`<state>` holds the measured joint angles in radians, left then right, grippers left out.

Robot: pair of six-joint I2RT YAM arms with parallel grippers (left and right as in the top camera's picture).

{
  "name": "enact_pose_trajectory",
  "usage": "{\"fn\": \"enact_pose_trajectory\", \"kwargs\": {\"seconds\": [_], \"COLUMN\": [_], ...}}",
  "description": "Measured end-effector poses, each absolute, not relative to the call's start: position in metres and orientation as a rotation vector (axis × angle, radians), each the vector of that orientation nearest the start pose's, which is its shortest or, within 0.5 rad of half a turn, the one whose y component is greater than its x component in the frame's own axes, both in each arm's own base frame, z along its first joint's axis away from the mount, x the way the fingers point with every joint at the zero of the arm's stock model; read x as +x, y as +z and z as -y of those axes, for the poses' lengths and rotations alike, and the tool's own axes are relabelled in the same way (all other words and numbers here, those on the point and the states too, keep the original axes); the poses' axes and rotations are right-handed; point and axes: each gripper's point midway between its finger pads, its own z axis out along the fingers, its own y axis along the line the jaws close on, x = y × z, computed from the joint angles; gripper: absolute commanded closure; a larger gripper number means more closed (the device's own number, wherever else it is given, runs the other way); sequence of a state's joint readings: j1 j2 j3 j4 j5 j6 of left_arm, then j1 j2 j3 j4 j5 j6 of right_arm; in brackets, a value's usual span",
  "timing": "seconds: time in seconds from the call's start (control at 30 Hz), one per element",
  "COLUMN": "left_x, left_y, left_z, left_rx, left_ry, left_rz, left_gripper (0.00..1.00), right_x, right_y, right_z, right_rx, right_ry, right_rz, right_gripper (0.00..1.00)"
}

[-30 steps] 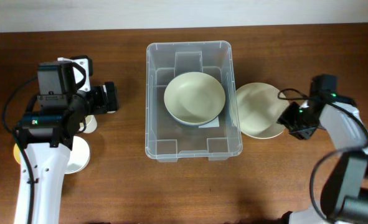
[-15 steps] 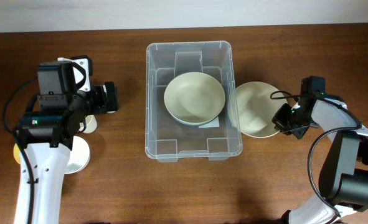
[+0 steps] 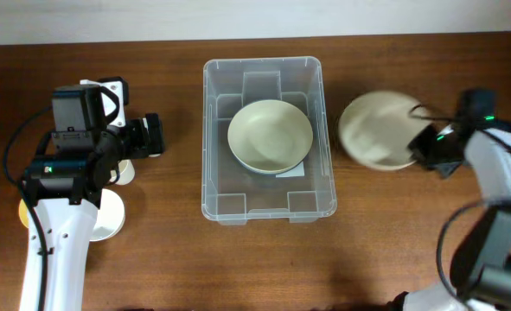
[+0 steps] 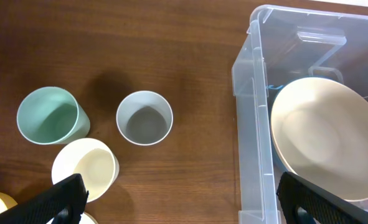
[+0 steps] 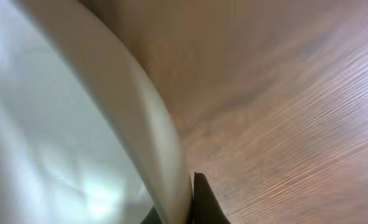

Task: Pack container
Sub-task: 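Lift the cream plate and lower it into the container onto the bowls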

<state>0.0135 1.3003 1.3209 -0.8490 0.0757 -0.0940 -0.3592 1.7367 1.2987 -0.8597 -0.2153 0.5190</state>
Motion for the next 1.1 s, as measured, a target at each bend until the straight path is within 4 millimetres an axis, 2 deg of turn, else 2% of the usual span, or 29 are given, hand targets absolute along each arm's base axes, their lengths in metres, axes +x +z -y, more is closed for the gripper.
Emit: {"fn": "enact_pose_trajectory", "kwargs": {"seconds": [0.03,0.1,0.17,0.2,0.27,0.37,0.47,0.5,0.57,0.6,0.63,0.7,0.73,0.77,0.8,0.83,0.87,1.0,1.1], "left_x": [0.359,0.359,0.359,0.359,0.359,0.359,0.359,0.359,0.359,0.359,0.359,0.359,0.359,0.359,0.359,0.359,0.359,0.359,0.359], "left_y": [0.252,0.252,0.252,0.252,0.252,0.252,0.252,0.252,0.252,0.252,0.252,0.252,0.252,0.252,0.252,0.252,0.252,0.252,0.252], "left_z": [0.008,0.008,0.008,0.008,0.008,0.008,0.008,0.008,0.008,0.008,0.008,0.008,0.008,0.008,0.008,0.008,0.008,0.008,0.008], "left_rx": [-0.094,-0.094,-0.094,-0.094,-0.094,-0.093,-0.094,-0.094,-0.094,-0.094,-0.094,-0.094,-0.093,-0.094,-0.094,-0.093,-0.094,-0.094,-0.094], "left_ry": [-0.128,-0.128,-0.128,-0.128,-0.128,-0.128,-0.128,-0.128,-0.128,-0.128,-0.128,-0.128,-0.129,-0.128,-0.128,-0.129,-0.128,-0.128,-0.128], "left_rz": [-2.398,-2.398,-2.398,-2.398,-2.399,-2.398,-2.398,-2.398,-2.398,-2.398,-2.398,-2.398,-2.399,-2.398,-2.398,-2.398,-2.398,-2.398,-2.398], "left_gripper": [0.0,0.0,0.0,0.0,0.0,0.0,0.0,0.0,0.0,0.0,0.0,0.0,0.0,0.0,0.0,0.0,0.0,0.0,0.0], "right_x": [0.373,0.382,0.389,0.39,0.394,0.399,0.399,0.398,0.397,0.397,0.397,0.397,0.397,0.397,0.398,0.4,0.403,0.406,0.404], "right_y": [0.118,0.158,0.202,0.216,0.244,0.264,0.259,0.252,0.241,0.225,0.215,0.179,0.169,0.155,0.15,0.144,0.139,0.142,0.164], "right_z": [0.104,0.104,0.093,0.087,0.061,0.002,-0.044,-0.067,-0.091,-0.111,-0.122,-0.144,-0.149,-0.153,-0.154,-0.155,-0.155,-0.153,-0.15], "right_rx": [1.144,1.067,0.953,0.911,0.774,0.533,0.361,0.269,0.161,0.071,0.014,-0.109,-0.133,-0.158,-0.164,-0.18,-0.19,-0.221,-0.248], "right_ry": [0.335,0.334,0.338,0.343,0.36,0.413,0.449,0.463,0.47,0.472,0.468,0.429,0.418,0.396,0.388,0.378,0.37,0.337,0.312], "right_rz": [-2.548,-2.47,-2.401,-2.383,-2.363,-2.388,-2.443,-2.477,-2.517,-2.564,-2.593,-2.678,-2.702,-2.734,-2.746,-2.752,-2.751,-2.746,-2.754], "right_gripper": [0.96,0.96,0.96,0.96,0.96,0.96,0.96,0.96,0.96,0.96,0.96,0.96,0.9,0.89,0.85,0.63,0.54,0.53,0.54]}}
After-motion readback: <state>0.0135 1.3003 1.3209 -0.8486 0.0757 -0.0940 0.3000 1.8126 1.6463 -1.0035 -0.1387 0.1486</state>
